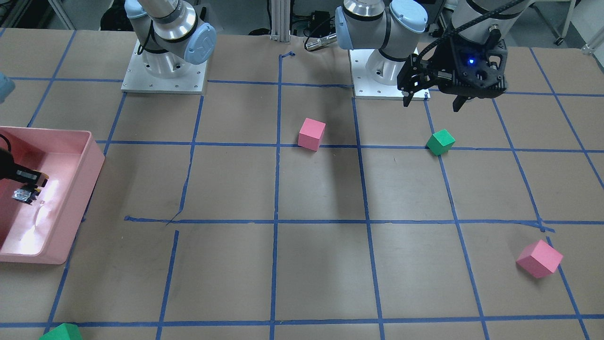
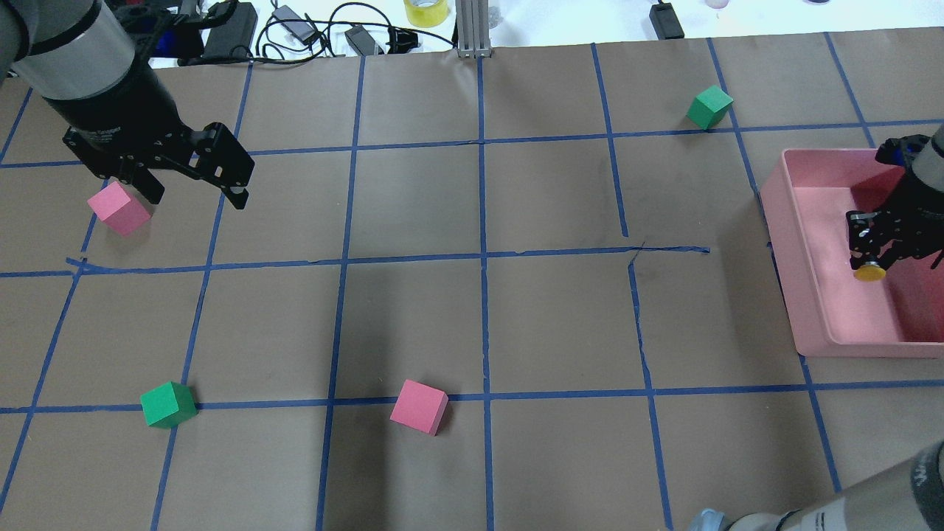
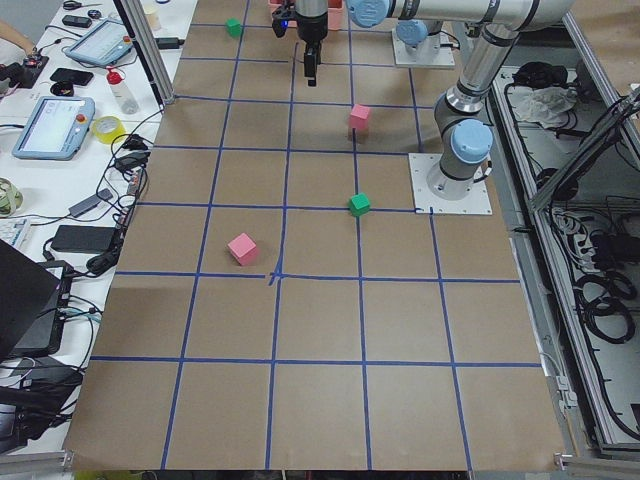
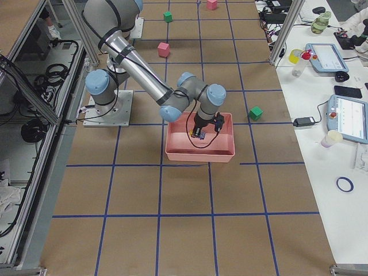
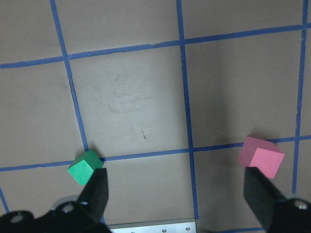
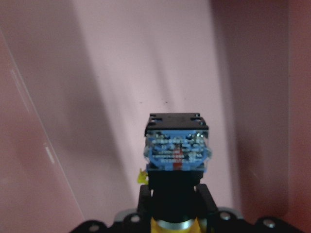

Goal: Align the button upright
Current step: 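Close the right gripper on the yellow-capped button and lift it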

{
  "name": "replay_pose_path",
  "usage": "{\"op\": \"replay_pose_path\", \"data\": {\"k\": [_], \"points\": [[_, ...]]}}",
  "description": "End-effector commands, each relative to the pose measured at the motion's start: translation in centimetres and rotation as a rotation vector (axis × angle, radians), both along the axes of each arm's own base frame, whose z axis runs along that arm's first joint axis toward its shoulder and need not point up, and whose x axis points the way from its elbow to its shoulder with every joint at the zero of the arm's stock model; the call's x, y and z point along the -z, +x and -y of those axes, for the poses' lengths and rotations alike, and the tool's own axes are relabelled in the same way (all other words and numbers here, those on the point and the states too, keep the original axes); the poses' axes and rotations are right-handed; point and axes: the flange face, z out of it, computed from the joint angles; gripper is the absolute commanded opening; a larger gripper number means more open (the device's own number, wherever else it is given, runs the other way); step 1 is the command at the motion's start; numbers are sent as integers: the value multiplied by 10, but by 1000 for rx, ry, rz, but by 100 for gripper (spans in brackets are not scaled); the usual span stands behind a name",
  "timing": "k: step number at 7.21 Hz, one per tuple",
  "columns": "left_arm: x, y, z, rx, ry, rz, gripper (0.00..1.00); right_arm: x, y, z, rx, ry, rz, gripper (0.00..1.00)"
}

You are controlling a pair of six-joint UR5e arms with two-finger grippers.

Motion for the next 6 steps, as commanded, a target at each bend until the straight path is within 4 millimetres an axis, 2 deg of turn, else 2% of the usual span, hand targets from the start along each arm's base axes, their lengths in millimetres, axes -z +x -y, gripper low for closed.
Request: {"op": "replay_pose_path", "data": {"k": [1, 2, 4, 5, 6], "points": [[0, 0, 0, 0, 1, 0, 100, -26, 6, -4, -5, -28, -19, 0], [0, 0, 0, 0, 2, 0, 100, -42, 9, -3, -9, -31, -16, 0], [0, 0, -1, 1, 2, 0, 100, -89, 26, 20, -38, -1, 0, 0], [0, 0, -1, 0, 2, 0, 100, -123, 42, 26, -66, -14, -2, 0], [0, 0, -1, 0, 2, 0, 100, -124, 79, 38, -131, -16, 2, 0]]}}
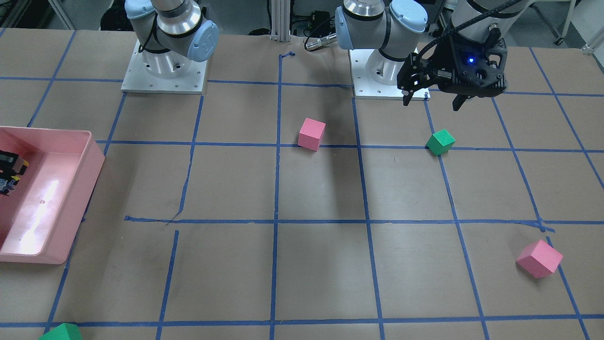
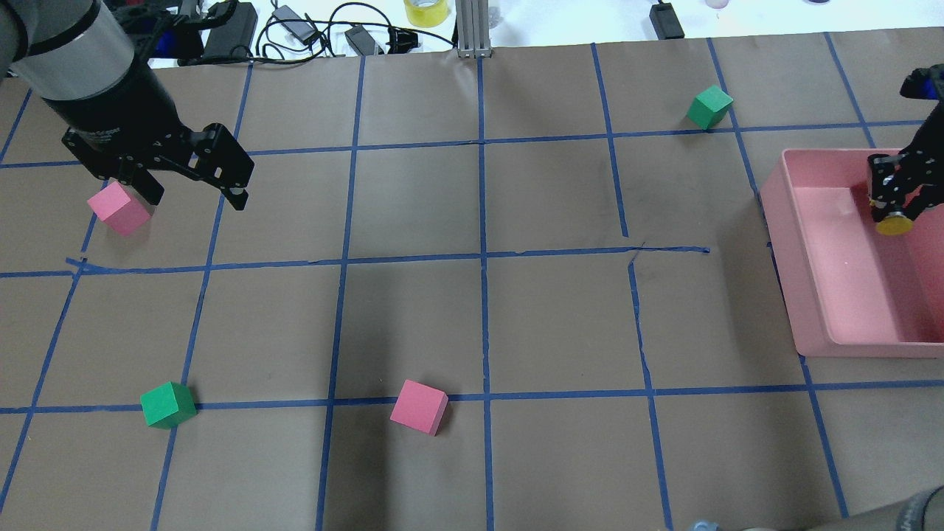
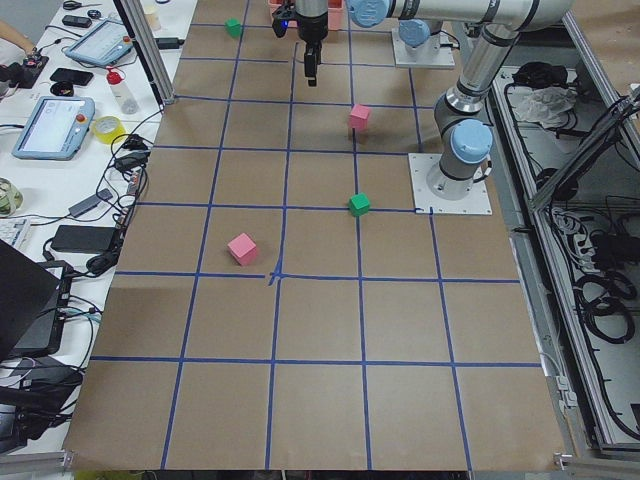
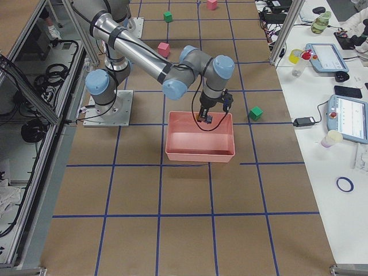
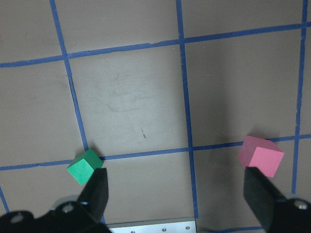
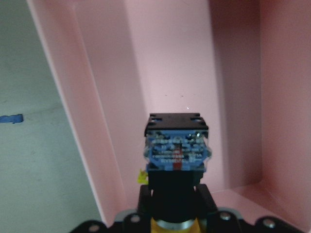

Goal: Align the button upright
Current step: 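Carry the button with the right gripper out of the bin to table center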

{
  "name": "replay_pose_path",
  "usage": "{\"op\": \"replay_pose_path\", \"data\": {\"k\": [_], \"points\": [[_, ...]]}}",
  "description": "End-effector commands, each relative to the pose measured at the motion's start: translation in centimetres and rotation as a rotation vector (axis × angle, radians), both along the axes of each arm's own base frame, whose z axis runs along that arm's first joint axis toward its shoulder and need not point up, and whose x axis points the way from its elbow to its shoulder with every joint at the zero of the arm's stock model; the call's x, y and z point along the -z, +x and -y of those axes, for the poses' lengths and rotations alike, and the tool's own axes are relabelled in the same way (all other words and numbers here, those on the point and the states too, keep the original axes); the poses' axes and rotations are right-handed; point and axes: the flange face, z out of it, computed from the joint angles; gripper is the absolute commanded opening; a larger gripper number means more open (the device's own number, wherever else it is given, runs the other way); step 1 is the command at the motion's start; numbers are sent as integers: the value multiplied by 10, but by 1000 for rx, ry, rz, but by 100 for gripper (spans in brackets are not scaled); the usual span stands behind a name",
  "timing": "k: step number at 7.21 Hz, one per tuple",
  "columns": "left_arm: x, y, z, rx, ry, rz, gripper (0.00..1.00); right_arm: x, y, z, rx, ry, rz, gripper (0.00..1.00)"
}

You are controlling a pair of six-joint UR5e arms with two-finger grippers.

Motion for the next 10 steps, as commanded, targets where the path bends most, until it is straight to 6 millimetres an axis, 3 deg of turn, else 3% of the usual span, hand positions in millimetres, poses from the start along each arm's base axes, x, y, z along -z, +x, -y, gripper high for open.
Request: {"op": "replay_pose_path", "data": {"k": [1, 2, 4, 6, 7, 10], "points": [[0, 0, 0, -1, 0, 0, 100, -15, 84, 21, -78, -9, -9, 0], [0, 0, 0, 1, 0, 0, 100, -8, 139, 30, -105, -17, 13, 0], [0, 0, 0, -1, 0, 0, 100, 8, 228, 44, -224, -46, 59, 0], [0, 0, 0, 1, 2, 1, 100, 52, 325, 57, -281, -105, 52, 0], [0, 0, 0, 1, 0, 1, 100, 65, 355, 58, -308, -123, 102, 0], [4, 0, -4, 1, 5, 1, 100, 107, 415, 57, -327, -142, 136, 0]]}}
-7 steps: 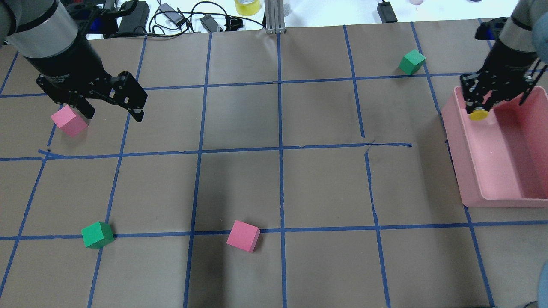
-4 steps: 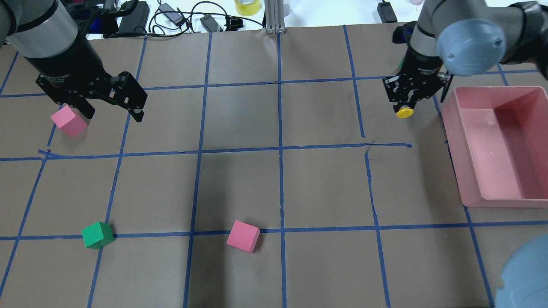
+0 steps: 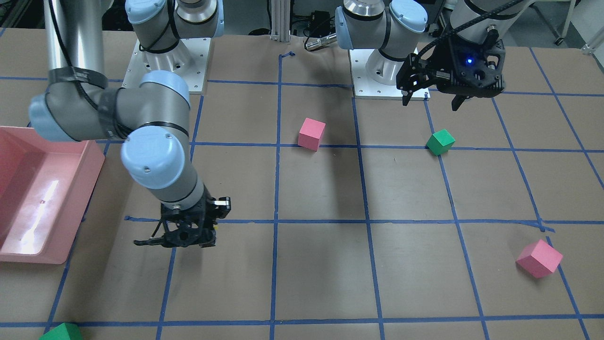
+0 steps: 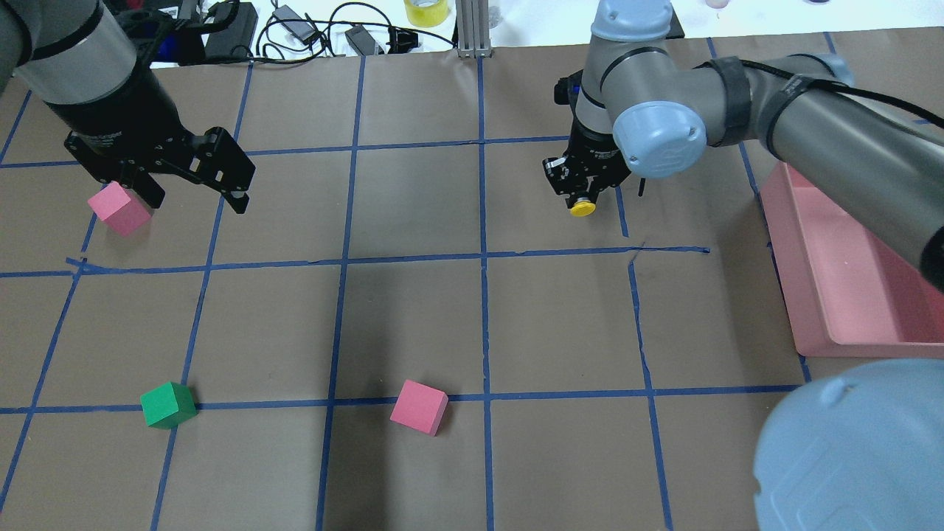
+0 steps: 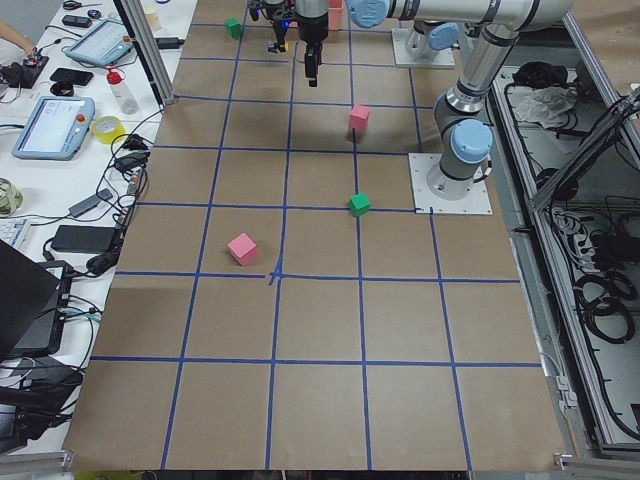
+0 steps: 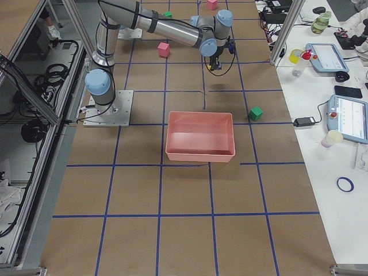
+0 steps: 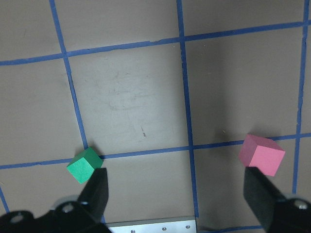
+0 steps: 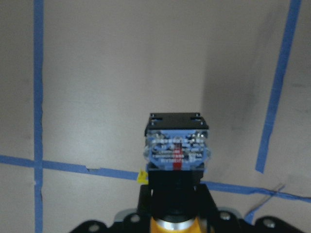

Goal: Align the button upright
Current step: 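Carry the button with the right gripper out of the bin to table center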

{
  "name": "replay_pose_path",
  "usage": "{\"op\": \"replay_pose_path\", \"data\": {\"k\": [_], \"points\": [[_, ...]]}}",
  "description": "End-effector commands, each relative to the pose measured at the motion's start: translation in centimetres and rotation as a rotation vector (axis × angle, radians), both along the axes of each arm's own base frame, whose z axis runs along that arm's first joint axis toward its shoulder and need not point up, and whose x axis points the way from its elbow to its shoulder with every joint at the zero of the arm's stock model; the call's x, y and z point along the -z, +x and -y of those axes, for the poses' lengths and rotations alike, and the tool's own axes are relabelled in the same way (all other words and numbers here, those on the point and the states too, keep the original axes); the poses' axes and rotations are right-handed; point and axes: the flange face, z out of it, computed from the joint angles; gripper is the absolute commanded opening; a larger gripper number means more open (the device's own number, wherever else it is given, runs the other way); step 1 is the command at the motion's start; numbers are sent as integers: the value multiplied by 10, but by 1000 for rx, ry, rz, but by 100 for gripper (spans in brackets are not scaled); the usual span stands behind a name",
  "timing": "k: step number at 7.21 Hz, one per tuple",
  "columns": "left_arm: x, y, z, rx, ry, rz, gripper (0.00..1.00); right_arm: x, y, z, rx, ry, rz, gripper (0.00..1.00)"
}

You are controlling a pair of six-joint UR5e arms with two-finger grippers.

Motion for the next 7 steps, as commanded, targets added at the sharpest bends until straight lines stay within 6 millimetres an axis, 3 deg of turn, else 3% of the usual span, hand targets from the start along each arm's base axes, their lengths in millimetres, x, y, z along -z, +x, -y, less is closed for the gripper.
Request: {"op": "replay_pose_path", "data": {"k": [1, 7], "points": [[0, 0, -1, 0, -1, 0, 100, 32, 39, -1, -2, -9, 19, 0], [0, 0, -2, 0, 1, 0, 100, 58, 84, -4, 58, -22, 52, 0]]}}
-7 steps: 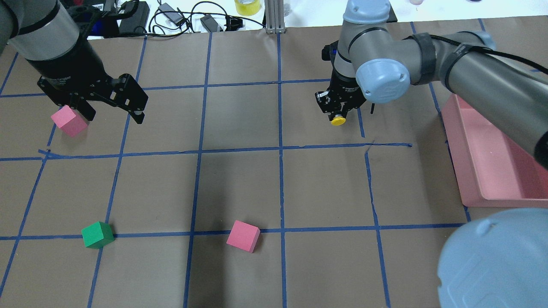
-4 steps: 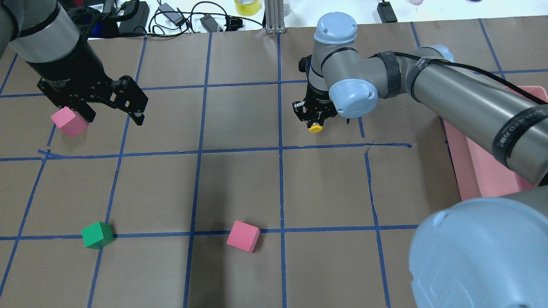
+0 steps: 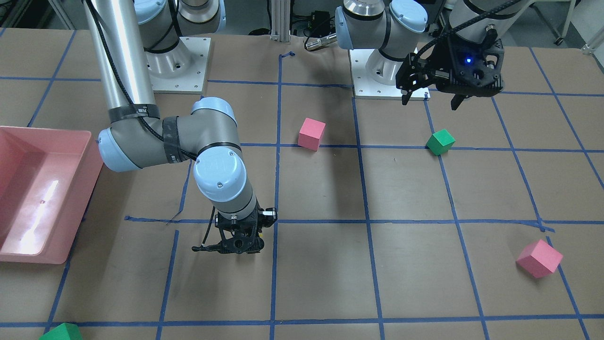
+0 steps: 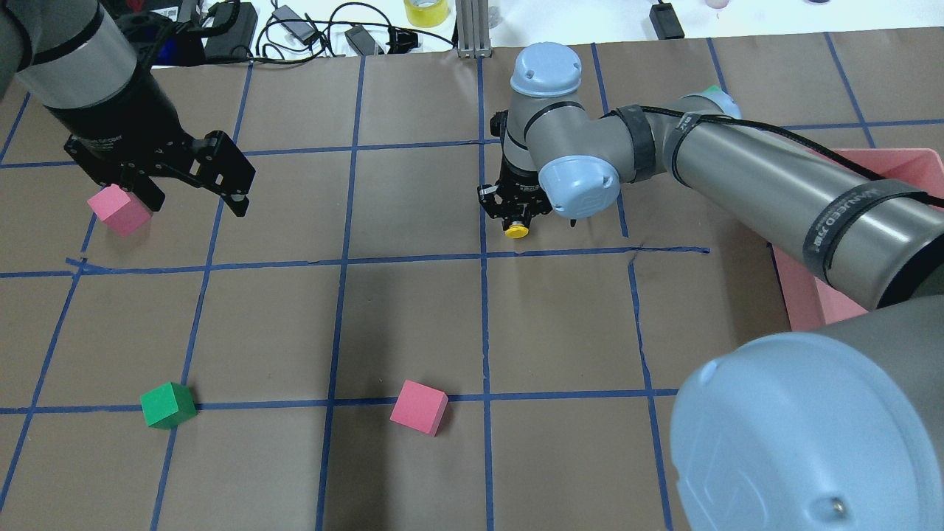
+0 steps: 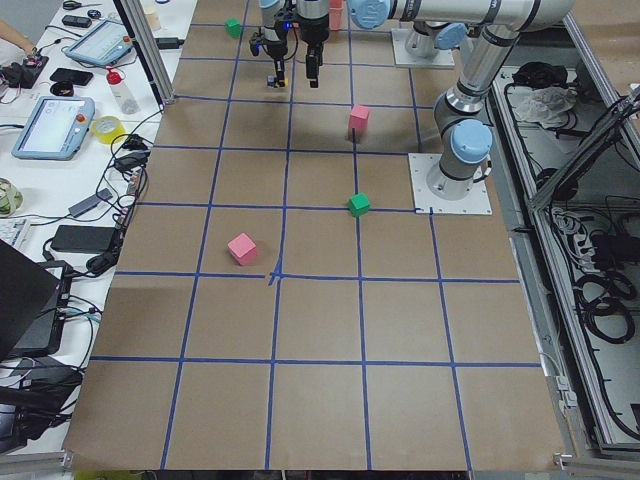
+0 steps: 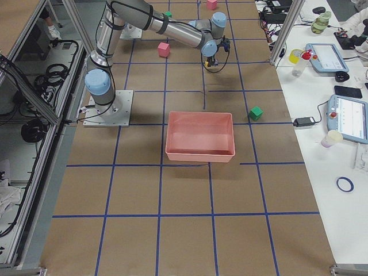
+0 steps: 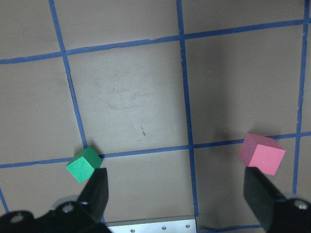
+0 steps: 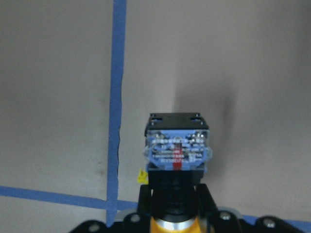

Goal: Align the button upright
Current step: 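Carry the button with the right gripper out of the bin to table center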

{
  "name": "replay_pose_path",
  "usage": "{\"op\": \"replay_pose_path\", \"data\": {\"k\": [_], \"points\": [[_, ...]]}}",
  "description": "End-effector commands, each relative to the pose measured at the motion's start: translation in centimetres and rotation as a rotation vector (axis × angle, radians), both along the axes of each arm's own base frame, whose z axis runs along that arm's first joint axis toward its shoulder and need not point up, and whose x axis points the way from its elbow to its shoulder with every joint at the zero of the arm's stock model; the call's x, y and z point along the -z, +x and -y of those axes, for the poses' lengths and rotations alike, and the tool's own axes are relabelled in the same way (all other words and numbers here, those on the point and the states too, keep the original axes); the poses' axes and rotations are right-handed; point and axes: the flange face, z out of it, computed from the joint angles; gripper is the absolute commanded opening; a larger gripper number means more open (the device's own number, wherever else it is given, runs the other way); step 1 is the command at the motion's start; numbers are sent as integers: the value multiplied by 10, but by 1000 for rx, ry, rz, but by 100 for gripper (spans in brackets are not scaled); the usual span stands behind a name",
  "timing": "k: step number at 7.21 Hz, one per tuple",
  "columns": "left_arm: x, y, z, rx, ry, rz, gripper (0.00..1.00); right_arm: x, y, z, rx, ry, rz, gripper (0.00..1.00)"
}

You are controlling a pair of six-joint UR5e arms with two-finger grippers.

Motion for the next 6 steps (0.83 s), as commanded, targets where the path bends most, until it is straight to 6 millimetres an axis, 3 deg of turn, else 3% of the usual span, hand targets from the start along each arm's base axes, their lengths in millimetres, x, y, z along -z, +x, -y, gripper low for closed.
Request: {"op": "replay_pose_path", "data": {"k": [1, 3, 6], "points": [[0, 0, 0, 0, 0, 2, 100, 7, 18, -4, 23, 4, 33, 0], [0, 0, 0, -1, 0, 0, 100, 20, 34, -10, 35, 16, 44, 0], [0, 0, 0, 0, 2, 1, 100, 21, 51, -16, 69, 9, 49, 0]]}}
